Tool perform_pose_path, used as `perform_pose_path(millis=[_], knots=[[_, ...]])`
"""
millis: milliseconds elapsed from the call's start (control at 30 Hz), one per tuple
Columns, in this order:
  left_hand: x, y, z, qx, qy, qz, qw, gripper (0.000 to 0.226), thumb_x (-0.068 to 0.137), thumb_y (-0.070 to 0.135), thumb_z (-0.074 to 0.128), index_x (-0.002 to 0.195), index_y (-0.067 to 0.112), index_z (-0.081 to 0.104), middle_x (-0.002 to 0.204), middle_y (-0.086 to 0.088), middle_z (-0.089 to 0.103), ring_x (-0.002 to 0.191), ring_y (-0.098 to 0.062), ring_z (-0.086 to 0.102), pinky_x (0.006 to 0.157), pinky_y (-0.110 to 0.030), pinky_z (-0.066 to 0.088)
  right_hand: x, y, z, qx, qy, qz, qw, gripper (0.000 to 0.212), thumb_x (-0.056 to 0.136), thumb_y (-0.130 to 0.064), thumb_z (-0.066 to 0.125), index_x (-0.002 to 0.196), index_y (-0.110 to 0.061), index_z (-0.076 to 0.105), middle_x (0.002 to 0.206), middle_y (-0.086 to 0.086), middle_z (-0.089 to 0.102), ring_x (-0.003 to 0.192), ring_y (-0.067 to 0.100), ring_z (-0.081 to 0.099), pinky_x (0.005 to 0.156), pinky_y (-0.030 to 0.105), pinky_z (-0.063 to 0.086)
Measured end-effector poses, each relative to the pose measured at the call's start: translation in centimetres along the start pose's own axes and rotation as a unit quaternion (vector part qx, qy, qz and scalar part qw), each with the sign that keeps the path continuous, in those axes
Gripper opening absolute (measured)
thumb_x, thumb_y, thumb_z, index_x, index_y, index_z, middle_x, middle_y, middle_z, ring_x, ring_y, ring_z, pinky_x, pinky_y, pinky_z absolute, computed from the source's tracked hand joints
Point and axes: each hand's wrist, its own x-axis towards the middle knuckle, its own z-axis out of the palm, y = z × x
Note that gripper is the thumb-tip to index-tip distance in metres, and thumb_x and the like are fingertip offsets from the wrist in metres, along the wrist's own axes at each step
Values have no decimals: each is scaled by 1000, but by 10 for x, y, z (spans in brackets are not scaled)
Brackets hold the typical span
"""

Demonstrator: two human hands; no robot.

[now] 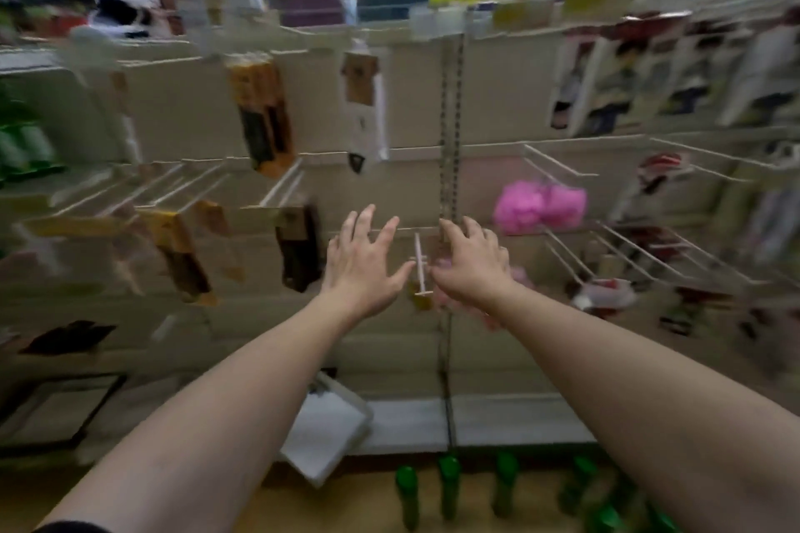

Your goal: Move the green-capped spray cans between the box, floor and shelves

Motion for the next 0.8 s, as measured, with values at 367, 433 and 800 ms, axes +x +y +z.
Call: perform_pose_path(millis=[367,433,800], knots=[[13,145,139,-25,-131,99,986,76,90,65,49,156,33,28,166,-9,14,152,-33,12,121,-51,22,-14,187,47,6,-88,114,990,77,88,-54,58,155,-36,26,160,9,27,144,38,27,116,50,29],[12,146,166,-33,-158,102,982,75,91,64,50,155,31,29,165,-9,15,152,-32,12,120,-52,23,-15,205,69,-1,-122,133,984,74,88,-52,60,154,-34,29,161,7,27,145,37,26,115,50,28],[-24,74,358,-57,-347,49,935,74,93,62,53,154,26,33,163,-12,18,150,-34,15,120,-51,25,-15,274,234,-46,-267,226,935,79,88,-52,66,155,-30,30,159,9,31,143,36,30,113,49,33]])
